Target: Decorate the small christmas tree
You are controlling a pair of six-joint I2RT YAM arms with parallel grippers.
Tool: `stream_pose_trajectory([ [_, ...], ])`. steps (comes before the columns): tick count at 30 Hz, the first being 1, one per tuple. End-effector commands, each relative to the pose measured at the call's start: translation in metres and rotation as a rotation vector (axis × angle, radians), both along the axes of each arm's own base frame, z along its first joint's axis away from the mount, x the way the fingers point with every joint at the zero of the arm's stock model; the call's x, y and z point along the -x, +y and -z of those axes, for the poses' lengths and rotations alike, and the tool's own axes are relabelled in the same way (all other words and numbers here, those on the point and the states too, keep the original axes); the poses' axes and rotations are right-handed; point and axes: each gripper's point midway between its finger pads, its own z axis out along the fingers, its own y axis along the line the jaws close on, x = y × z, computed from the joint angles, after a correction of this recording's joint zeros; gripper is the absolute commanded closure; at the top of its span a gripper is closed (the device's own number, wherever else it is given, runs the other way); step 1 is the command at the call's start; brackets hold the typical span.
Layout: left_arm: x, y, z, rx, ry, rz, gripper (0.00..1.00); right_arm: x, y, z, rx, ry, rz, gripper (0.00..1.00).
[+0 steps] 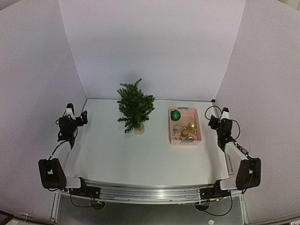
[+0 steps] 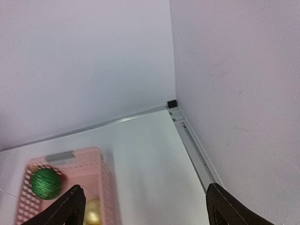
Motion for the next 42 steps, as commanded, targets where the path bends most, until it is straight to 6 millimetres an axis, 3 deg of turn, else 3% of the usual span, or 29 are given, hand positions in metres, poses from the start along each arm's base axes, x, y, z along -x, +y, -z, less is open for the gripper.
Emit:
stream_pose_trajectory([
  [1, -0.007, -0.016, -0.033, 0.097, 0.011, 0.048, 0.0, 0.006, 0.038, -0.041, -0.287, 0.175, -0.111, 0.13],
  [3, -0.013, -0.02, -0.045, 0.134, 0.038, 0.036, 0.0, 0.005, 0.065, -0.055, -0.4, 0.212, -0.155, 0.11],
  [6, -0.013, -0.033, -0.057, 0.196, 0.057, 0.07, 0.0, 0.002, 0.123, -0.065, -0.487, 0.268, -0.241, 0.11],
  [8, -0.006, -0.052, -0.065, 0.207, 0.044, 0.158, 0.0, 0.002, 0.172, -0.059, -0.567, 0.342, -0.324, 0.11],
  [12, 0.009, -0.079, -0.073, 0.196, 0.027, 0.298, 0.0, 0.0, 0.24, -0.03, -0.678, 0.513, -0.428, 0.11],
  [15, 0.015, -0.09, -0.073, 0.166, 0.025, 0.36, 0.0, -0.003, 0.279, -0.007, -0.723, 0.616, -0.459, 0.11],
  [21, 0.016, -0.094, -0.075, 0.169, 0.012, 0.383, 0.0, -0.019, 0.328, 0.022, -0.743, 0.702, -0.511, 0.18],
  [27, 0.015, -0.094, -0.081, 0.185, -0.005, 0.38, 0.0, -0.028, 0.336, 0.038, -0.744, 0.726, -0.502, 0.44],
  [31, 0.016, -0.094, -0.081, 0.191, -0.01, 0.381, 0.0, -0.027, 0.335, 0.034, -0.738, 0.717, -0.506, 0.84],
  [33, 0.017, -0.094, -0.081, 0.198, -0.008, 0.381, 0.0, -0.025, 0.332, 0.031, -0.733, 0.708, -0.499, 0.98],
  [37, 0.017, -0.095, -0.079, 0.211, -0.002, 0.384, 0.0, -0.022, 0.323, 0.017, -0.717, 0.668, -0.488, 1.0],
  [42, 0.019, -0.097, -0.082, 0.214, -0.009, 0.396, 0.0, -0.017, 0.313, -0.029, -0.69, 0.559, -0.517, 1.0],
])
